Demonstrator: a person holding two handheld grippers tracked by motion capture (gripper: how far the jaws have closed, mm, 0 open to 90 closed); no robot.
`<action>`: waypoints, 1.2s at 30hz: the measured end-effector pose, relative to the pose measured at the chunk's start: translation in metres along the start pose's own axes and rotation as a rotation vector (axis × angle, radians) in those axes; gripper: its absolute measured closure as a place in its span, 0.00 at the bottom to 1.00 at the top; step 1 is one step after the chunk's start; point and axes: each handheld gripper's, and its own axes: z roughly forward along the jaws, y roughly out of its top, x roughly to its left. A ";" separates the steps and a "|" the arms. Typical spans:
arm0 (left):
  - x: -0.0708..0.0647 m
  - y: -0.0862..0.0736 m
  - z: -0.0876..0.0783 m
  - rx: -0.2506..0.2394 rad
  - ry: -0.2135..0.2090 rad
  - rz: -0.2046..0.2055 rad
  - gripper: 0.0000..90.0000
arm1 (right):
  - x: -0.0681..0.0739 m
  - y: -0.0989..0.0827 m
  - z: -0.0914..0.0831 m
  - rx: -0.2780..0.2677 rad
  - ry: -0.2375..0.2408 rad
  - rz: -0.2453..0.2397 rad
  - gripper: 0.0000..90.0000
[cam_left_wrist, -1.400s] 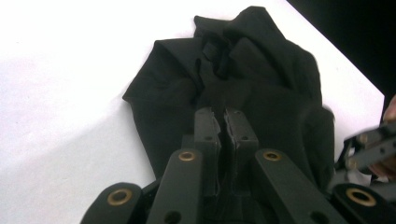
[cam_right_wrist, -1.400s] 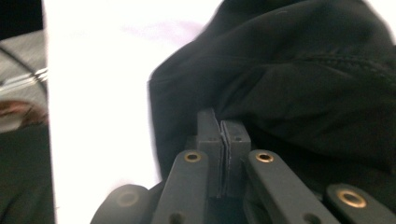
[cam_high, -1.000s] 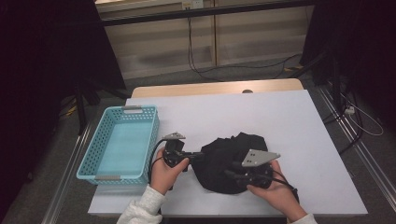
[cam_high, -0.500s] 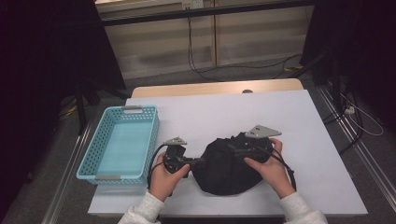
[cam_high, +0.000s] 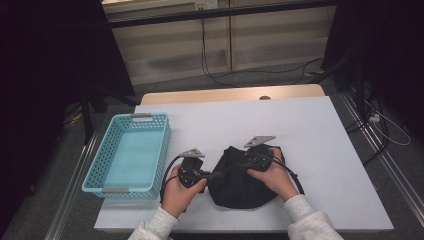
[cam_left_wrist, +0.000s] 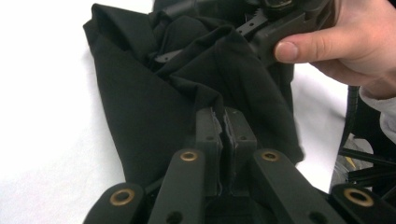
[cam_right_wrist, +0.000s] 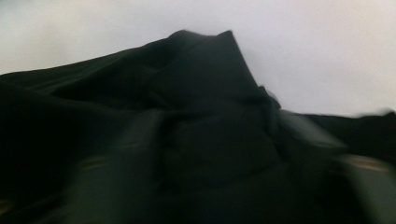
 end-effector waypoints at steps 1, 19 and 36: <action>-0.001 0.001 0.000 -0.002 -0.002 -0.001 0.96 | 0.000 0.000 -0.003 0.002 0.018 -0.011 0.78; -0.001 0.008 0.001 -0.031 -0.006 0.045 0.96 | -0.029 -0.044 -0.083 -0.224 -0.187 0.026 0.89; 0.003 -0.010 0.005 0.053 0.021 0.029 0.96 | -0.015 -0.044 -0.103 -0.225 -0.109 -0.003 0.51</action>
